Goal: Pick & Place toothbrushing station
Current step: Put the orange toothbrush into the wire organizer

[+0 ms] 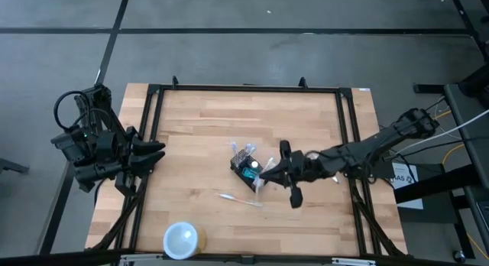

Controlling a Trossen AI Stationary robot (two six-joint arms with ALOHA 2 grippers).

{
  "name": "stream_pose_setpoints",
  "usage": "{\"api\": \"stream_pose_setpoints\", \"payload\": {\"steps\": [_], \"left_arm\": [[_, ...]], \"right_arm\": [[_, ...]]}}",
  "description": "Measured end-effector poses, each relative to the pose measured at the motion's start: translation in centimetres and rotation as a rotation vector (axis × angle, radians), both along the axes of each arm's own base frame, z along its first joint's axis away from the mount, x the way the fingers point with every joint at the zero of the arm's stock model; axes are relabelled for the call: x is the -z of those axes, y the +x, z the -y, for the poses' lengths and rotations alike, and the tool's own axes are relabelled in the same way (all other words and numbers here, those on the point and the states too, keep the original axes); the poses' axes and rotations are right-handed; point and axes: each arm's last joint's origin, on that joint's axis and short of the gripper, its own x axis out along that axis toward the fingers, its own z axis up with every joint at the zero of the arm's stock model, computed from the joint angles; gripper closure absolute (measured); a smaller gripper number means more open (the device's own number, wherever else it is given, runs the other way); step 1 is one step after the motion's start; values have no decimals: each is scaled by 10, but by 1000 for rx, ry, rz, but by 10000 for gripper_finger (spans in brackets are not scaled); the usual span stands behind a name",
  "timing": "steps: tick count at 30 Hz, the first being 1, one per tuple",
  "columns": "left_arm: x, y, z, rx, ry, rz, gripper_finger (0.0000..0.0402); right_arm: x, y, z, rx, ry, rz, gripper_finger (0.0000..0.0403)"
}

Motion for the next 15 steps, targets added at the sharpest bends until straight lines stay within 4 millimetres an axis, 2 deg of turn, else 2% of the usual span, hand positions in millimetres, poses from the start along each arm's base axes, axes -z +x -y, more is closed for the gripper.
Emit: {"api": "stream_pose_setpoints", "payload": {"steps": [10, 15], "left_arm": [[0, 0, 0, 3, 1, 4, 288], [0, 0, 0, 3, 2, 4, 288]], "right_arm": [[3, -1, -1, 53, -45, -20, 403], [14, -1, 3, 70, -62, -53, 403]]}}
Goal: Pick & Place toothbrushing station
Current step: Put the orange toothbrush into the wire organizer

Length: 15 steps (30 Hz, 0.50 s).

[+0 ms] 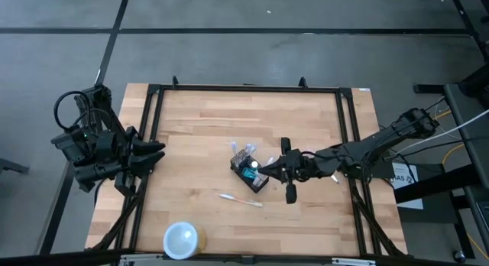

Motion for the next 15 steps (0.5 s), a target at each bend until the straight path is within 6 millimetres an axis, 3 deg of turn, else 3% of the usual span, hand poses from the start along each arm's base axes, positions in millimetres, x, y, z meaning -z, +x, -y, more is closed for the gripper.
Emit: {"api": "stream_pose_setpoints", "payload": {"steps": [9, 15], "left_arm": [[0, 0, 0, 0, 0, 0, 288], [0, 0, 0, 0, 0, 0, 288]], "right_arm": [[17, -2, 1, 16, 3, -29, 403], [18, -3, 2, 15, 38, 56, 403]]}}
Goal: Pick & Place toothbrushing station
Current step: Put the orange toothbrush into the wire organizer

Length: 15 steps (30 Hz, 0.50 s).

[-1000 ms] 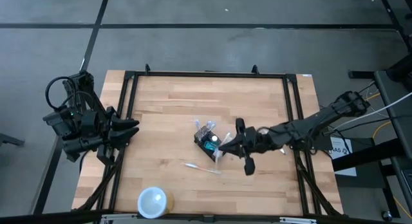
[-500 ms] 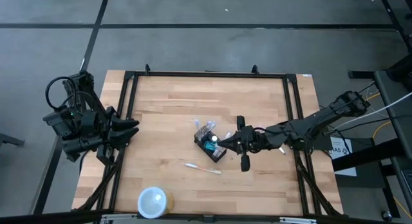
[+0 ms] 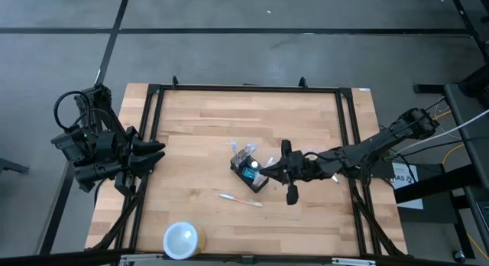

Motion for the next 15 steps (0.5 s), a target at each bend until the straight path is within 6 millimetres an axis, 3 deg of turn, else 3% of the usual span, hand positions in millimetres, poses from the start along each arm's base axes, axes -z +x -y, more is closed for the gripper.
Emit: {"api": "stream_pose_setpoints", "payload": {"steps": [15], "left_arm": [[0, 0, 0, 1, -3, 1, 288]], "right_arm": [[14, 5, -4, 1, 20, -78, 403]]}}
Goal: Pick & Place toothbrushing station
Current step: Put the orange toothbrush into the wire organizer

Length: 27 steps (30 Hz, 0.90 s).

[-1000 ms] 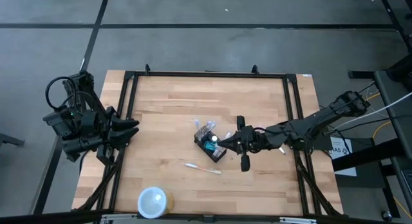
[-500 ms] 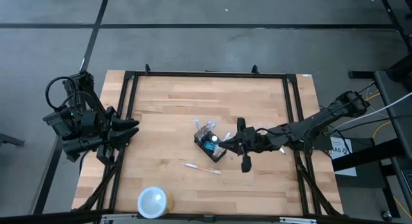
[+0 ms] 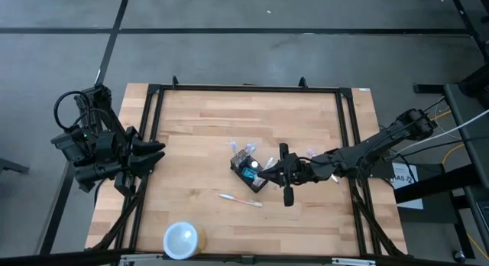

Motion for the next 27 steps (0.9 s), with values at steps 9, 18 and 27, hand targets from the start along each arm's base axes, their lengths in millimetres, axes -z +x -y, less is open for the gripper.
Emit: {"api": "stream_pose_setpoints", "payload": {"steps": [9, 18, 27], "left_arm": [[0, 0, 0, 0, -4, 2, 288], [0, 0, 0, 5, -3, 7, 288], [0, 0, 0, 6, -2, 7, 288]], "right_arm": [[37, 3, -1, 26, 71, -44, 403], [69, -10, 10, 120, 181, -66, 403], [57, -5, 9, 162, 230, -16, 353]]}}
